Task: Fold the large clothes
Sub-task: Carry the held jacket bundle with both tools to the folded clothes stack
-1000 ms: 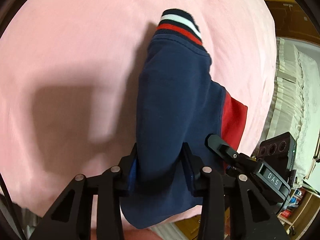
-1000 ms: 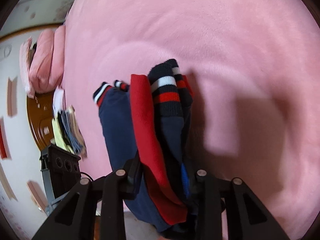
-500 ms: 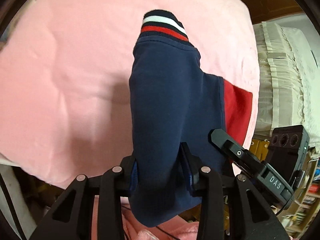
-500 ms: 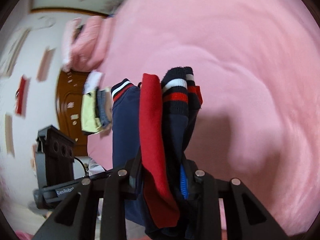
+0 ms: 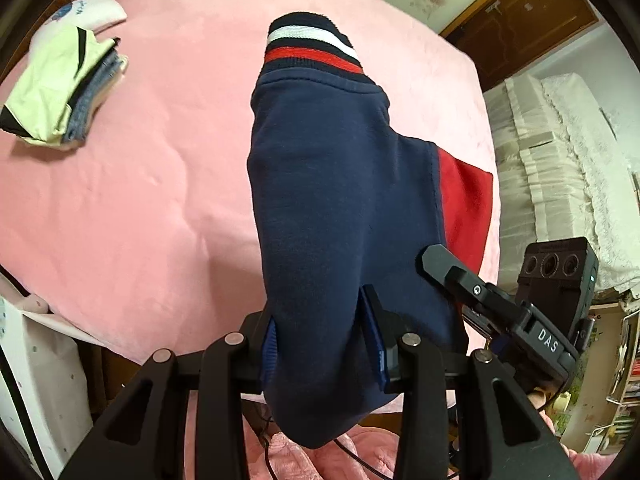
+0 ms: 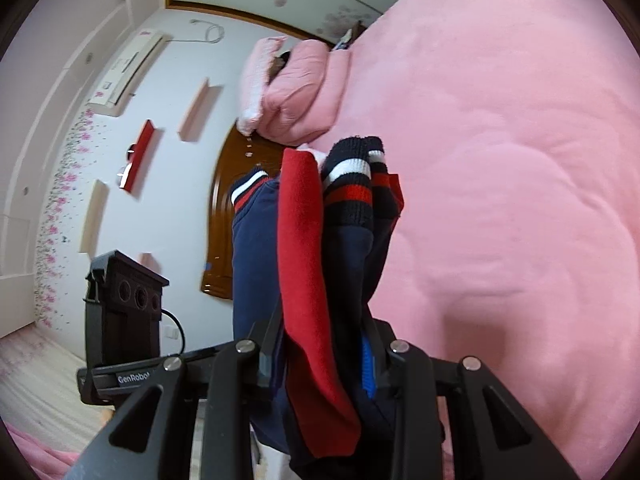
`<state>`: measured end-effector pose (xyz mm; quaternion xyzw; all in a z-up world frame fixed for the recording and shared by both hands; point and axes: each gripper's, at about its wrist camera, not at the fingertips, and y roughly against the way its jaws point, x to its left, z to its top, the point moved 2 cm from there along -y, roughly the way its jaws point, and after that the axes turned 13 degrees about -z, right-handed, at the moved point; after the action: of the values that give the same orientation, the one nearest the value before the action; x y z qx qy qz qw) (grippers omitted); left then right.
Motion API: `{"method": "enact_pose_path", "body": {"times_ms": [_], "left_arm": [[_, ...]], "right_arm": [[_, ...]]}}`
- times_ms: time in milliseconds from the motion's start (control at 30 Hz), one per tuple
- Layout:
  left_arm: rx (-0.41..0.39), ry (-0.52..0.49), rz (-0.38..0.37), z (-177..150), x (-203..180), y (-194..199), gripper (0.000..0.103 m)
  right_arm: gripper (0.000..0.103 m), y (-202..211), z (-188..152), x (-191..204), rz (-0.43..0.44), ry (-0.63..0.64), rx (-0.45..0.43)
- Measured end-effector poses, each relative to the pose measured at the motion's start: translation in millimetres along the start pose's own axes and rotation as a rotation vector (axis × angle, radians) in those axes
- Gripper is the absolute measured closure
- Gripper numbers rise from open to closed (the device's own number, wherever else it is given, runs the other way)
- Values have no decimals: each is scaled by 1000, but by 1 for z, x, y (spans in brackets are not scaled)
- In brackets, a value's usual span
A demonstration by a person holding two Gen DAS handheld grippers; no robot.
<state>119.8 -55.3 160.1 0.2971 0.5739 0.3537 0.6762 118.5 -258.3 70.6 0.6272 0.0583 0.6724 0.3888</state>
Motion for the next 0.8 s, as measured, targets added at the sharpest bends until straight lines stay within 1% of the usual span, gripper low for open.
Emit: {"method": "enact_pose_path", "body": {"times_ms": [100, 200, 233, 367, 433, 500, 533, 567, 700, 800], "left_arm": [[-11, 2, 2, 9, 19, 24, 68], [-11, 3, 2, 18, 48, 40, 68], [-10, 5, 2, 20, 54, 43, 68], [-2, 0, -9, 45, 101, 66, 68], [10, -5, -16, 64, 130, 75, 68], [30, -14, -20, 88, 164, 87, 68], [34, -17, -20, 96, 173, 89, 68], [40, -30, -19, 112, 193, 98, 68], [51, -42, -16, 160, 253, 127, 68], [40, -54, 0, 195, 297, 151, 68]], "right_arm": [[74, -12, 2, 22, 12, 15, 15], [74, -31, 3, 44, 16, 24, 23], [74, -40, 4, 51, 15, 25, 26], [74, -80, 5, 80, 15, 22, 27], [74, -105, 8, 94, 8, 31, 20], [74, -134, 13, 108, -6, 10, 15], [74, -150, 15, 116, -10, -5, 10], [74, -169, 18, 128, -13, -14, 3], [74, -232, 30, 163, 8, -63, -25], [74, -284, 43, 195, 20, -98, -40]]}}
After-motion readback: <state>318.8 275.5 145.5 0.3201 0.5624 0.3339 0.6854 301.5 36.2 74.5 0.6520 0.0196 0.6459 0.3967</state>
